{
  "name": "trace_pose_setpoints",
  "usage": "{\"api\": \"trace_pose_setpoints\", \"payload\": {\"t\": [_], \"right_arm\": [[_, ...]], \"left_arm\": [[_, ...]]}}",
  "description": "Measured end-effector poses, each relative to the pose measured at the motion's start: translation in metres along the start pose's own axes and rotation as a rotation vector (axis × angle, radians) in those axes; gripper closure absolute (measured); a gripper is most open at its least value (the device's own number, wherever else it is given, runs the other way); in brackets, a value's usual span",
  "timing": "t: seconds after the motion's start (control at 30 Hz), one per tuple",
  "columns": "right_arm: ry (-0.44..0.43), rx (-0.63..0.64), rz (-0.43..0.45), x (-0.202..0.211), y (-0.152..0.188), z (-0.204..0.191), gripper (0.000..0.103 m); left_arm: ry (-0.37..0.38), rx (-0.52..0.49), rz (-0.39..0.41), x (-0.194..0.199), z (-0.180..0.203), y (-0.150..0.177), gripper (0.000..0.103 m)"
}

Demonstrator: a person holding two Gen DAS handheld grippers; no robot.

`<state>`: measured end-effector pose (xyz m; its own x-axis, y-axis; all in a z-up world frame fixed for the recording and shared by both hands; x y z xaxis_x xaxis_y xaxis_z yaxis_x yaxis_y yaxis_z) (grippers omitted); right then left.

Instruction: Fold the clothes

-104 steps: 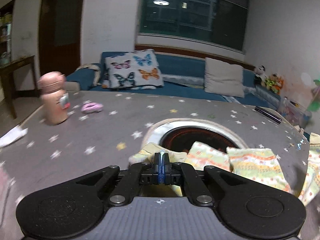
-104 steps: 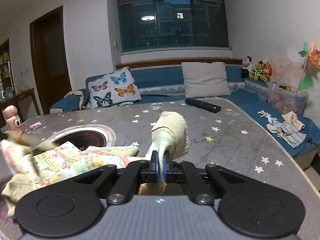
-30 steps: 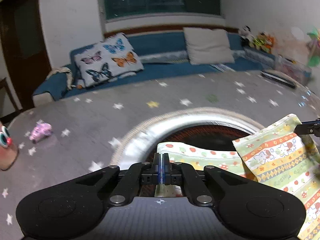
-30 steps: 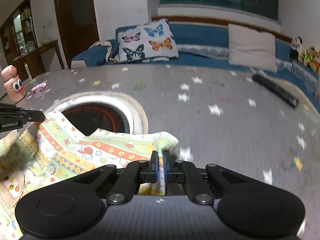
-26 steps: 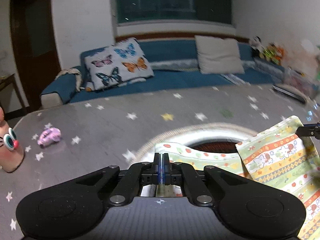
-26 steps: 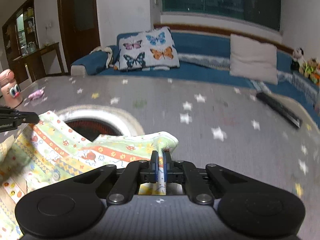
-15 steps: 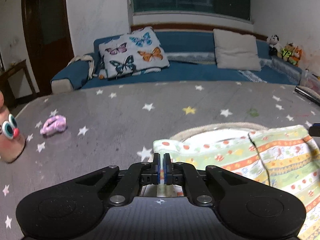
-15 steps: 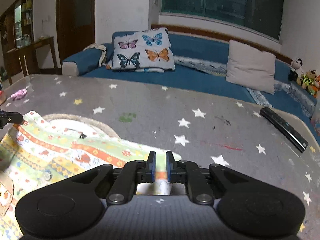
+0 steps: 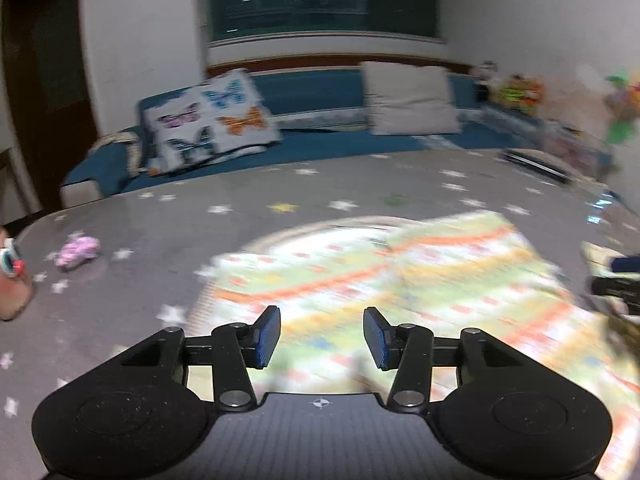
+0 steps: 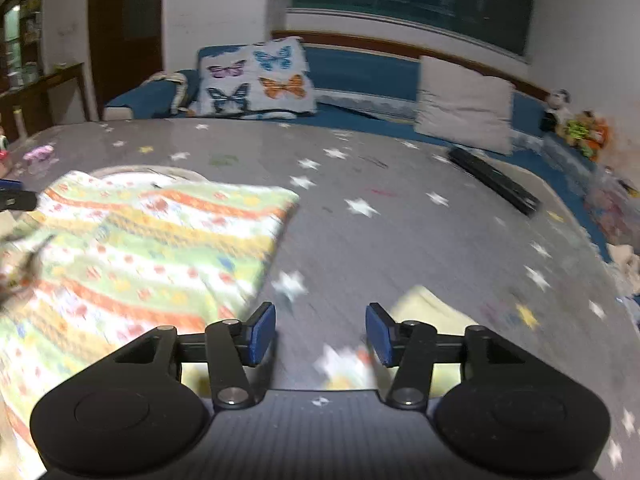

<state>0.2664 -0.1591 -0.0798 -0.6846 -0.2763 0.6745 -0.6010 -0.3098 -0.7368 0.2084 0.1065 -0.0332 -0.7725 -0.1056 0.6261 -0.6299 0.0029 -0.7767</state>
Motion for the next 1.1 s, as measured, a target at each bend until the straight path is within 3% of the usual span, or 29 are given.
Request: {"api": "trace_pose_setpoints", "payload": {"t": [0.23,0.4,0.53,0.6,0.67,0.87,1.1], "right_arm": [[0.088,-0.007,-0.001,0.015,0.028,0.016,0.045],[0.123,-0.013,0.016,0.024,0.031,0.019,0.043],[0.108,-0.006,0.033,0.019,0.023,0.013,0.029],[0.125,0.022,0.020,0.009,0.021,0.009,0.029],[0.164,0.049,0.024,0.006,0.021,0.009,0.022],[0.323,0.081,0.028,0.019,0.033,0.027,0.022],[0.486,0.003,0.053,0.063,0.062,0.067,0.021]], "left_arm": [[0.144,-0.080,-0.021,0.038,0.076,0.036,0.043],[0.138,-0.130,-0.019,0.045,0.094,0.055,0.034],[0.132,-0.170,-0.017,0.050,0.109,0.069,0.031],[0.129,-0.189,-0.016,0.052,0.116,0.077,0.031],[0.126,-0.209,-0.015,0.054,0.123,0.084,0.031],[0.131,-0.215,-0.003,0.056,0.127,0.090,0.027],[0.138,-0.207,0.010,0.054,0.124,0.092,0.023]]}}
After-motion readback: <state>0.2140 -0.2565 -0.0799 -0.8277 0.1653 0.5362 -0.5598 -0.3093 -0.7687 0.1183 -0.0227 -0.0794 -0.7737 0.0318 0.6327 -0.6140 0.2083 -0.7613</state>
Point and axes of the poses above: each gripper's, at about its wrist camera, not at the fingertips, and x roughly against the way its jaws point, z to its right, y to its underside, the point moved 9 cm from there along -x, roughly the way its jaws point, and after that the axes turned 4 degrees about -y, right-handed, at the moved point
